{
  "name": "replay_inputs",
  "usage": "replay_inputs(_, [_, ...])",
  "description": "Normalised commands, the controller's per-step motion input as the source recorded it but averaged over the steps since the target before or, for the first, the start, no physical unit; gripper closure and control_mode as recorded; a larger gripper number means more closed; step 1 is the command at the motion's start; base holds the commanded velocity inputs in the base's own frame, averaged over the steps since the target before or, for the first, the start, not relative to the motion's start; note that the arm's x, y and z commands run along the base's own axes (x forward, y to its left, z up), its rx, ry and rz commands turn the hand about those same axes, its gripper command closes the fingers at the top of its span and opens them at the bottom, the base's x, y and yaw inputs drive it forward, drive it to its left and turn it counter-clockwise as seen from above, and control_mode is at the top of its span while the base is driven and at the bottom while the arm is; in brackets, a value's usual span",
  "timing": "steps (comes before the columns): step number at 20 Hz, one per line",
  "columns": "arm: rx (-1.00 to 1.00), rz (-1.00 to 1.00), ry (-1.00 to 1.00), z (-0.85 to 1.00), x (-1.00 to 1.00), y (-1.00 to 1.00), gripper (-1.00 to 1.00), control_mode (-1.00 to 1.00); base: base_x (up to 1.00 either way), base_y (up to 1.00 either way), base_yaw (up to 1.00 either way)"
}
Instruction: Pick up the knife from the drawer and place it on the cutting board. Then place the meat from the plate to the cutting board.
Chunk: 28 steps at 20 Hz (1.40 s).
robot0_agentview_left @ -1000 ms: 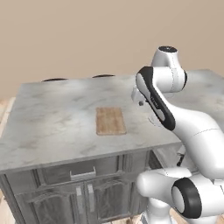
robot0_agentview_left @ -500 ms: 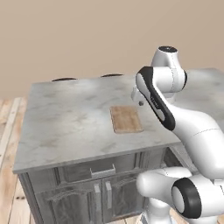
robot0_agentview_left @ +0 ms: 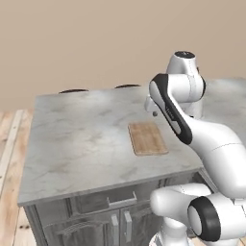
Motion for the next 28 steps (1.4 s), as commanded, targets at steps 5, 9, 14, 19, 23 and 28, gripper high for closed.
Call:
replay_inputs(5, [0.00,0.00,0.00,0.00,0.00,0.00,-1.00,1.00,0.68,0.00,0.00])
replay_inputs(9, [0.00,0.00,0.00,0.00,0.00,0.00,-1.00,1.00,0.55,0.00,0.00])
replay_inputs(14, [0.00,0.00,0.00,0.00,0.00,0.00,-1.00,1.00,0.43,-0.01,0.00])
replay_inputs(19, [0.00,0.00,0.00,0.00,0.00,0.00,-1.00,1.00,0.42,0.00,0.01])
replay_inputs(23, [0.00,0.00,0.00,0.00,0.00,0.00,-1.00,1.00,0.39,0.01,0.00])
replay_inputs(28, [0.00,0.00,0.00,0.00,0.00,0.00,-1.00,1.00,0.30,0.00,0.00])
